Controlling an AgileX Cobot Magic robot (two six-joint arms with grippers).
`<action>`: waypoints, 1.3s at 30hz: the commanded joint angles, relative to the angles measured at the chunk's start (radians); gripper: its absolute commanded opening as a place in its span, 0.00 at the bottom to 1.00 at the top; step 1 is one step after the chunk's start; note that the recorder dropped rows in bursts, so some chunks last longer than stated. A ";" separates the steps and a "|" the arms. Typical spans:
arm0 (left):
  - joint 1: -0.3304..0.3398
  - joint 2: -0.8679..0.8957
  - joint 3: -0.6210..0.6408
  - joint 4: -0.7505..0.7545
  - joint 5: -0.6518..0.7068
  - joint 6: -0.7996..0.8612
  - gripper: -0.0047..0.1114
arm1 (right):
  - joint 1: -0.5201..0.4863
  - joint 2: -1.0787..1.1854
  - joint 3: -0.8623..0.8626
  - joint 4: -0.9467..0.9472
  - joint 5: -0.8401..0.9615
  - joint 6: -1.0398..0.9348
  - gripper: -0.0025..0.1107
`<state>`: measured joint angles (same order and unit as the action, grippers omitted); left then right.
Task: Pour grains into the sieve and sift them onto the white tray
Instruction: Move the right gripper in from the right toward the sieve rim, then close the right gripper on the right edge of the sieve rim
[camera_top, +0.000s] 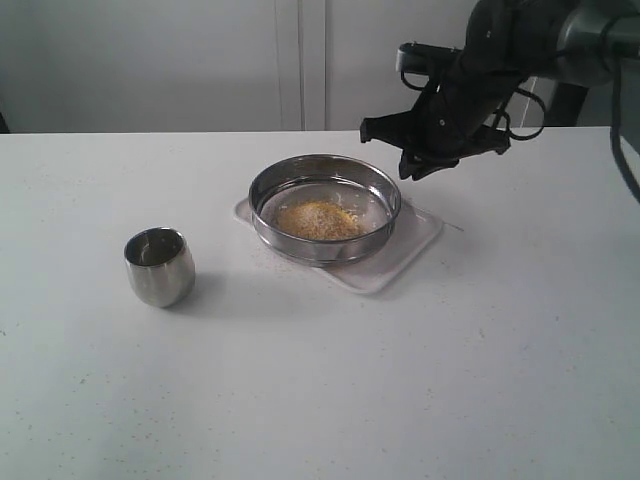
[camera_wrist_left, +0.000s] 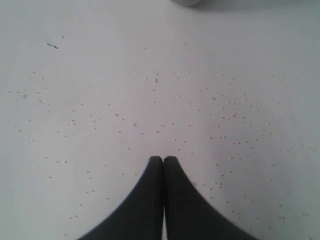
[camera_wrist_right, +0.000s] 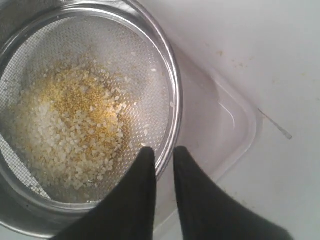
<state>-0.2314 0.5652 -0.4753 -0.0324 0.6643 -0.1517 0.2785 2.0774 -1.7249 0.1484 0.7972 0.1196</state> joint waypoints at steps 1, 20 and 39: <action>-0.004 -0.006 0.008 -0.004 0.010 -0.005 0.04 | 0.001 0.052 -0.050 0.002 0.015 0.017 0.22; -0.004 -0.006 0.008 -0.004 0.010 -0.005 0.04 | 0.047 0.230 -0.365 -0.155 0.263 0.046 0.28; -0.004 -0.006 0.008 -0.004 0.010 -0.005 0.04 | 0.052 0.337 -0.407 -0.183 0.266 0.174 0.28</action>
<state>-0.2314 0.5652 -0.4753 -0.0324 0.6643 -0.1517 0.3320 2.4038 -2.1222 -0.0250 1.0591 0.2818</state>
